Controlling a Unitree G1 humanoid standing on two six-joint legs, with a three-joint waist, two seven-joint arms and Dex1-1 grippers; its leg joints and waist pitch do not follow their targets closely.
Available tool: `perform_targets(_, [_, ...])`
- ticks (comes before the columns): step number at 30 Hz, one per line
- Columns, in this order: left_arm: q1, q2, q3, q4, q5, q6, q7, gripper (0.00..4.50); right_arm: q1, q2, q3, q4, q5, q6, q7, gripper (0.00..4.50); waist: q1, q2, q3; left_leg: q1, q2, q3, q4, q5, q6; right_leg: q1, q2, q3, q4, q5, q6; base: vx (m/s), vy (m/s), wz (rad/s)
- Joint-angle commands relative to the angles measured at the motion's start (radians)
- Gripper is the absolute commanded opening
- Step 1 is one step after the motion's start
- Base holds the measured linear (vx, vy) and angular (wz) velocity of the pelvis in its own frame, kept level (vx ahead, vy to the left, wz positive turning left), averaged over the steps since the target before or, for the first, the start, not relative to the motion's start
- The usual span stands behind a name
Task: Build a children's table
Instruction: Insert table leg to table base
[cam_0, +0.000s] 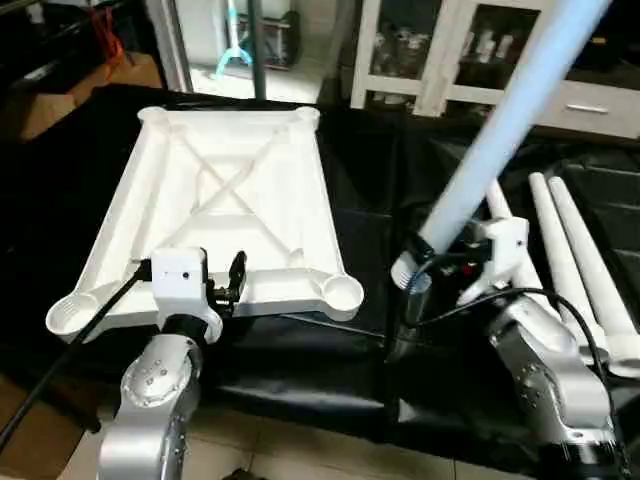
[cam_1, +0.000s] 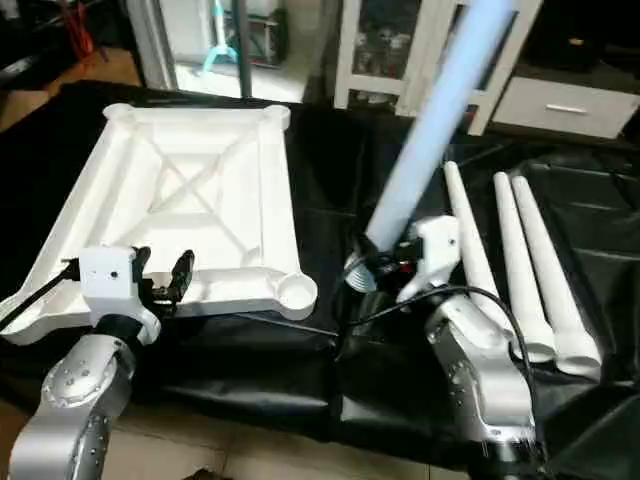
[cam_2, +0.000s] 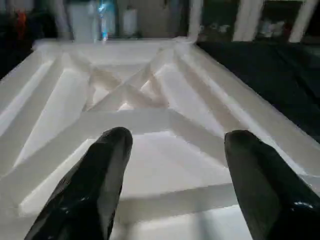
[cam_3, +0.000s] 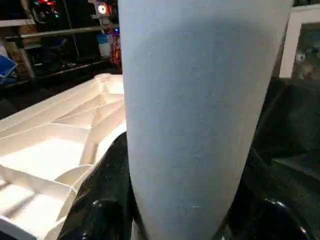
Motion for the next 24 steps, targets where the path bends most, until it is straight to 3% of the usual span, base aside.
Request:
perform_targets(1, [-0.043,0.031,-0.049,0.013,0.011,-0.017,-0.066,3.28,-0.005,-0.014,0.034,-0.024,0.002,-0.025,0.034,1.86,-0.004,0.004,-0.051,0.025,0.071,-0.027,-0.103,-0.275,0.001,0.022,-0.062,0.043,-0.096,-0.085,-0.180,0.000,0.000,0.00])
perform_targets(2, [-0.043,0.031,-0.049,0.013,0.011,-0.017,-0.066,3.28,-0.005,-0.014,0.034,-0.024,0.002,-0.025,0.034,1.86,-0.003,0.004,-0.053,0.027,0.070,-0.025,-0.100,-0.268,-0.003,0.018,-0.062,0.043,-0.096,-0.084,-0.179,0.000,0.000,0.00])
perform_targets(3, [-0.063,0.101,-0.069,0.028,-0.053,-0.019,-0.215,3.58,-0.022,-0.022,0.040,-0.027,0.012,-0.019,0.057,1.86,-0.007,-0.007,-0.051,0.023,0.070,-0.024,-0.102,-0.253,0.000,0.020,-0.063,0.043,-0.099,-0.081,-0.179,0.000,0.000,0.00])
perform_targets(4, [-0.067,0.116,-0.073,0.031,-0.062,-0.018,-0.240,3.58,-0.026,-0.023,0.040,-0.027,0.014,-0.018,0.061,1.86,-0.001,-0.004,-0.054,0.024,0.066,-0.023,-0.100,-0.244,0.001,0.019,-0.064,0.044,-0.095,-0.088,-0.179,0.000,0.000,0.00])
perform_targets(5, [-0.067,0.116,-0.073,0.031,-0.062,-0.018,-0.240,3.65,-0.026,-0.023,0.040,-0.027,0.014,-0.018,0.061,1.86,-0.007,0.000,-0.054,0.023,0.067,-0.022,-0.101,-0.225,0.003,0.018,-0.060,0.043,-0.090,-0.065,-0.183,0.000,0.000,0.00])
perform_targets(7, [-0.101,0.254,-0.099,0.067,-0.097,-0.012,-0.438,3.71,-0.058,-0.038,0.038,-0.014,0.020,-0.010,0.095,1.86,-0.006,0.003,-0.056,0.027,0.064,-0.023,-0.099,-0.195,0.010,0.017,-0.059,0.041,-0.087,-0.028,-0.187,0.000,0.000,0.00])
perform_targets(9, [-0.106,0.276,-0.103,0.074,-0.100,-0.011,-0.467,3.98,-0.062,-0.040,0.038,-0.011,0.020,-0.010,0.101,1.86,-0.014,0.008,-0.057,0.024,0.065,-0.020,-0.099,-0.151,0.019,0.020,-0.056,0.039,-0.076,0.054,-0.201,0.000,0.000,0.00])
perform_targets(11, [-0.122,0.344,-0.110,0.109,-0.121,0.000,-0.576,4.08,-0.074,-0.048,0.035,-0.004,0.028,-0.004,0.119,1.86,-0.012,-0.003,-0.062,0.026,0.067,-0.016,-0.093,-0.115,0.035,0.026,-0.061,0.039,-0.073,0.103,-0.224,0.000,0.000,0.00])
perform_targets(13, [-0.147,0.444,-0.134,0.177,-0.135,0.008,-0.728,4.17,-0.082,-0.061,0.032,0.001,0.045,0.002,0.144,1.86,-0.007,0.002,-0.062,0.029,0.059,-0.012,-0.091,-0.098,0.056,0.020,-0.056,0.038,-0.069,0.100,-0.229,0.000,0.000,0.00])
perform_targets(14, [-0.153,0.463,-0.140,0.194,-0.131,0.005,-0.753,4.29,-0.082,-0.063,0.031,0.002,0.049,0.004,0.149,1.86,-0.011,0.004,-0.062,0.032,0.061,-0.010,-0.092,-0.106,0.057,0.017,-0.053,0.038,-0.067,0.095,-0.231,0.000,0.000,0.00])
perform_targets(16, [-0.167,0.484,-0.152,0.225,-0.121,-0.003,-0.784,4.43,-0.083,-0.068,0.030,0.004,0.055,0.006,0.156,1.86,-0.011,-0.002,-0.059,0.033,0.064,-0.008,-0.094,-0.112,0.054,0.019,-0.056,0.039,-0.071,0.082,-0.232,0.000,0.000,0.00])
perform_targets(17, [-0.202,0.495,-0.168,0.281,-0.099,-0.040,-0.788,4.43,-0.084,-0.074,0.030,0.008,0.058,0.006,0.165,1.86,-0.010,0.005,-0.060,0.036,0.068,-0.006,-0.096,-0.115,0.048,0.017,-0.057,0.038,-0.069,0.083,-0.242,0.000,0.000,0.00])
perform_targets(18, [-0.202,0.495,-0.168,0.281,-0.099,-0.040,-0.788,4.43,-0.084,-0.074,0.030,0.008,0.058,0.006,0.165,1.86,-0.008,0.006,-0.060,0.040,0.068,-0.004,-0.096,-0.125,0.046,0.015,-0.056,0.038,-0.071,0.076,-0.243,0.000,0.000,0.00])
perform_targets(24, [-0.304,0.485,-0.214,0.424,-0.073,-0.124,-0.848,4.43,-0.087,-0.083,0.024,0.005,0.067,0.015,0.183,1.86,-0.006,0.005,-0.058,0.035,0.068,-0.001,-0.099,-0.158,0.025,0.019,-0.064,0.041,-0.074,0.045,-0.247,0.000,0.000,0.00])
